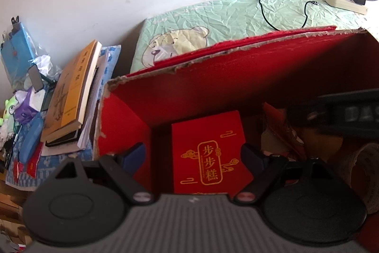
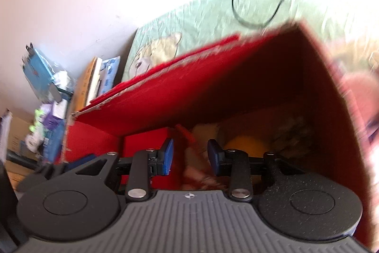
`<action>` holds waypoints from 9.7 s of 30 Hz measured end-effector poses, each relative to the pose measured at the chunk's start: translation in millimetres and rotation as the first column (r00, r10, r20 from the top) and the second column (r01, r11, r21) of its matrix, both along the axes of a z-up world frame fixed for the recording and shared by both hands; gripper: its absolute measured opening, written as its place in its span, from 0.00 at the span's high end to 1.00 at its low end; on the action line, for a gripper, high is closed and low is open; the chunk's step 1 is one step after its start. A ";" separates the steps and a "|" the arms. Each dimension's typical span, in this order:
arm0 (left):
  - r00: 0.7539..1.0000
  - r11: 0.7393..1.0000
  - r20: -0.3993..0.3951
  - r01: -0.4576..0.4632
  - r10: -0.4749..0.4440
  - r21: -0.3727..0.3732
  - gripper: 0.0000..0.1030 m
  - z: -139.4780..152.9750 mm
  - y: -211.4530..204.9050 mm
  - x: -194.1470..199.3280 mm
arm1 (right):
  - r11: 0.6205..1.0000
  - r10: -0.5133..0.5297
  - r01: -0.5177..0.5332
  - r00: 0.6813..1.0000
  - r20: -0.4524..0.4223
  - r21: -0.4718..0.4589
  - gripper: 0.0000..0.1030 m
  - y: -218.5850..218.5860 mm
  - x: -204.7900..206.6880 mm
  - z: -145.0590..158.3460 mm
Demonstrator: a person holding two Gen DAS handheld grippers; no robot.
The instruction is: Organize objects
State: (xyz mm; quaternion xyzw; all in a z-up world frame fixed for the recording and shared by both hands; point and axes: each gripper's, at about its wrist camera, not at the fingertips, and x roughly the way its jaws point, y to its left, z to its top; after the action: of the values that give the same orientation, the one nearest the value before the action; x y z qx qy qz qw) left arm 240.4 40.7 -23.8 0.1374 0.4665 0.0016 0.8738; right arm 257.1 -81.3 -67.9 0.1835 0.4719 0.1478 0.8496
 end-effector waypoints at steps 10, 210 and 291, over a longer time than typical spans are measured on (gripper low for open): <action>1.000 1.000 0.004 -0.011 0.011 0.018 0.15 -0.4 -0.8 1.6 | 0.998 -0.034 0.038 0.997 0.071 -0.055 0.67 -13.8 1.8 -0.8; 0.986 0.997 0.149 -0.079 0.081 -0.024 0.02 96.7 -3.6 -115.3 | 0.962 -0.097 0.169 0.946 0.310 -0.215 0.40 -36.6 -135.4 75.2; 0.991 0.986 -0.088 -0.114 0.104 -0.118 0.01 14.5 -17.1 -60.6 | 0.966 0.000 0.032 0.992 0.124 -0.258 0.41 -31.5 -67.7 20.2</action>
State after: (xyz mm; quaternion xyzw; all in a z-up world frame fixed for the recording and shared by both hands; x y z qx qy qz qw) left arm 179.8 23.6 -9.3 0.0574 0.5076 0.0151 0.8595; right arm 189.4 -112.8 -47.7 0.0651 0.4326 0.0891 0.8948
